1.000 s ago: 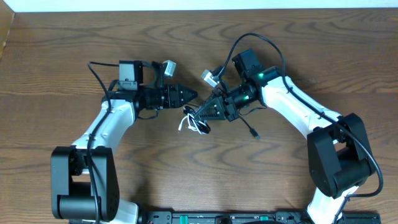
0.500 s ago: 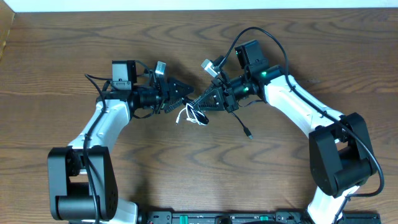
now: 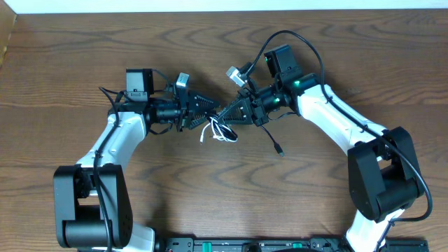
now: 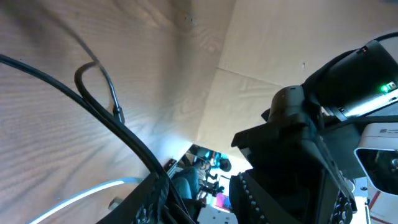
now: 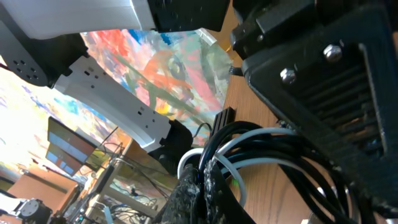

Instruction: Untangle cables

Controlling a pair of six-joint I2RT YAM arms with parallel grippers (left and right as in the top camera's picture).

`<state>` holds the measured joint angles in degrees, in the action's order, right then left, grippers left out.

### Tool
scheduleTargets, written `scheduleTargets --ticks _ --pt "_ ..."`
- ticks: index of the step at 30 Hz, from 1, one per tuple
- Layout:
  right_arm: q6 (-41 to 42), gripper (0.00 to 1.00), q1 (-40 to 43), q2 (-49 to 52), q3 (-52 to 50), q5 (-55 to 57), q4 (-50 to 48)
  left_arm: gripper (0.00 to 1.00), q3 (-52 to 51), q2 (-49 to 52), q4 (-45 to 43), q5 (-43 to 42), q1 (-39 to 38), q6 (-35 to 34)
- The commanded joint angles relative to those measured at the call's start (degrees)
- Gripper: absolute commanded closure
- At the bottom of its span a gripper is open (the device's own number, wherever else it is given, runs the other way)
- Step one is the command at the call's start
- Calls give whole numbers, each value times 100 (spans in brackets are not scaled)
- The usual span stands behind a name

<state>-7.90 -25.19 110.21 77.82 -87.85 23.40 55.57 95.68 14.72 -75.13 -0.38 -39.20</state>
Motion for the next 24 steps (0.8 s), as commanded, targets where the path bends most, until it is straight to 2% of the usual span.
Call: scheduleTargets --ticks 1,7,10,16,21,24 --pt "20 99 13 -7 83 -168 -59 64 0 -20 166 -197 4 87" --pt "20 99 15 -7 83 -166 -96 86 -2 -20 415 -177 4 103" --pt "22 99 55 -7 83 -168 -127 91 -4 -20 452 -179 4 105" --pt "61 99 223 -7 83 -166 -155 92 -17 -20 457 -17 4 122" --pt "61 99 413 -7 81 7 -92 93 -22 -20 581 966 4 122" --pt "59 99 426 -7 81 525 238 92 -22 -20 553 1486 4 120"
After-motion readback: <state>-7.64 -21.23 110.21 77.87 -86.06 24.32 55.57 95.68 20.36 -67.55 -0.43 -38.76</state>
